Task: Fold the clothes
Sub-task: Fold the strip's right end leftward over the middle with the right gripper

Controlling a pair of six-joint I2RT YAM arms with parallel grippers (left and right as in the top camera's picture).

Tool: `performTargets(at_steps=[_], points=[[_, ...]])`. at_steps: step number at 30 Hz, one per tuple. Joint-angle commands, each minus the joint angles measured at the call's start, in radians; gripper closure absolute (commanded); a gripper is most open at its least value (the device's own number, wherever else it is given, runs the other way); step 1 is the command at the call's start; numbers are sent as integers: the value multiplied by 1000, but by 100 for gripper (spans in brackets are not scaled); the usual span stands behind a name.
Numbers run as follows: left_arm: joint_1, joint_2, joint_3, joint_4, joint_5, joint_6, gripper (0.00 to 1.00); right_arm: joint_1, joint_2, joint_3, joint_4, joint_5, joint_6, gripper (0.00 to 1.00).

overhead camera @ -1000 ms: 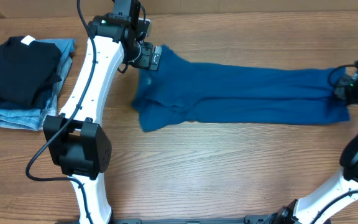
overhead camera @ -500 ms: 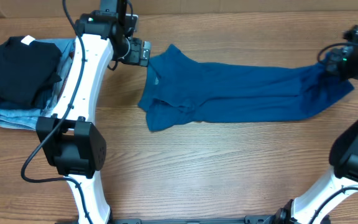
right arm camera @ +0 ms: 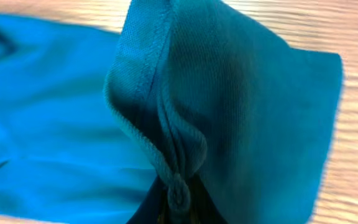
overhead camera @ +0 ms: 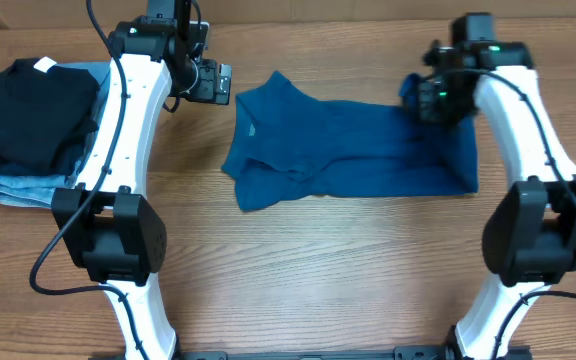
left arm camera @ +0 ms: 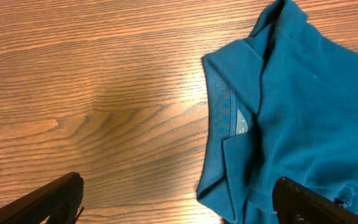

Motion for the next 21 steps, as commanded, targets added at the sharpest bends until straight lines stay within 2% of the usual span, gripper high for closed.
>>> performTargets(at_steps=[1,9,21], points=[[5,1,31,-5,-7,-6,0,75,-6,29,15,-8,11,96],[5,1,31,-7,-7,-6,0,143,-5,27,60,-13,82,96],[5,1,31,-8,-7,-6,0,214,-3,-26,139,-69,79,96]])
